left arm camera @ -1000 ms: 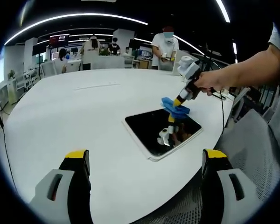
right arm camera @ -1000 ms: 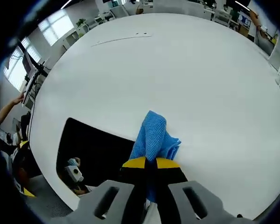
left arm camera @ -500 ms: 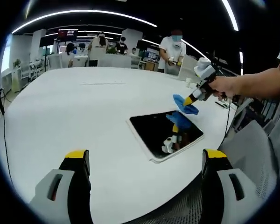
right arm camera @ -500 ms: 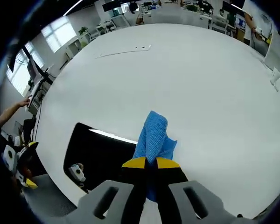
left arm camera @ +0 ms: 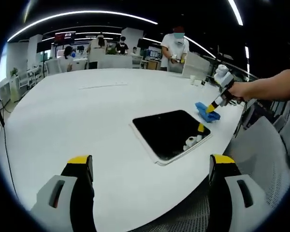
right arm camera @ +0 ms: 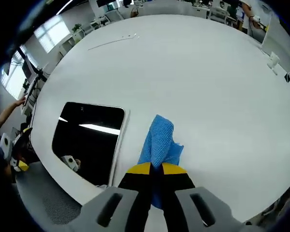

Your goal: Wipe the mirror surface with the cleaning cloth until all visible marks leave the cleaned area.

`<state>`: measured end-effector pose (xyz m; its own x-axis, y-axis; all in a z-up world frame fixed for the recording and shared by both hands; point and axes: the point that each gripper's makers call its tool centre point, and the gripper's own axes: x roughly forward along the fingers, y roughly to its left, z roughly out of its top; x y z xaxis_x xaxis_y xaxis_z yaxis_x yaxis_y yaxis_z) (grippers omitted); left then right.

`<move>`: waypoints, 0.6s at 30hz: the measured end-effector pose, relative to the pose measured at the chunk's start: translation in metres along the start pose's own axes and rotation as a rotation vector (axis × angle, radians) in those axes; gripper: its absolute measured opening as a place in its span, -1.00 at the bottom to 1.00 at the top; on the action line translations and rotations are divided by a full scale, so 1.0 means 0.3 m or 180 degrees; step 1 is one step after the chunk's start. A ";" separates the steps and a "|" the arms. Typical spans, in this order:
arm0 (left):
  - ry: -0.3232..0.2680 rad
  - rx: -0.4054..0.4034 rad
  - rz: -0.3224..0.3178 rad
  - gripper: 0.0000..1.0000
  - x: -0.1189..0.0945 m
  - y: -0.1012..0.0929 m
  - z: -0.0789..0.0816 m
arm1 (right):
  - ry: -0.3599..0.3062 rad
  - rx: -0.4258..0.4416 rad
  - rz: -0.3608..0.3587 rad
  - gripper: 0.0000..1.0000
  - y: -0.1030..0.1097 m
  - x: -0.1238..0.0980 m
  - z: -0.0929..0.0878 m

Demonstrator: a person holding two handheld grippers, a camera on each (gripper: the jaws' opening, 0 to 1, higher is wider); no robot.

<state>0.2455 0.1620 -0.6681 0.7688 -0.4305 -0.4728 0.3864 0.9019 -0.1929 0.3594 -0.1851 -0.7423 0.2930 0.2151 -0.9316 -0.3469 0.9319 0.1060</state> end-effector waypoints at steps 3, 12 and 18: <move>-0.0033 0.0059 0.0038 0.98 -0.003 0.002 0.010 | 0.0029 0.0005 -0.0013 -0.98 0.007 0.014 -0.033; -0.0071 0.0017 0.0130 0.98 -0.019 0.023 0.026 | -0.0139 -0.0127 0.0041 -0.96 0.016 0.004 -0.024; -0.0152 0.0066 0.0199 0.98 -0.058 0.079 0.075 | -0.0673 -0.0434 0.0084 -0.38 -0.002 -0.059 0.025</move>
<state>0.2527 0.1902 -0.6450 0.8151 -0.3751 -0.4415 0.3471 0.9264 -0.1461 0.3612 -0.1873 -0.7233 0.4571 0.3085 -0.8342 -0.4698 0.8802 0.0681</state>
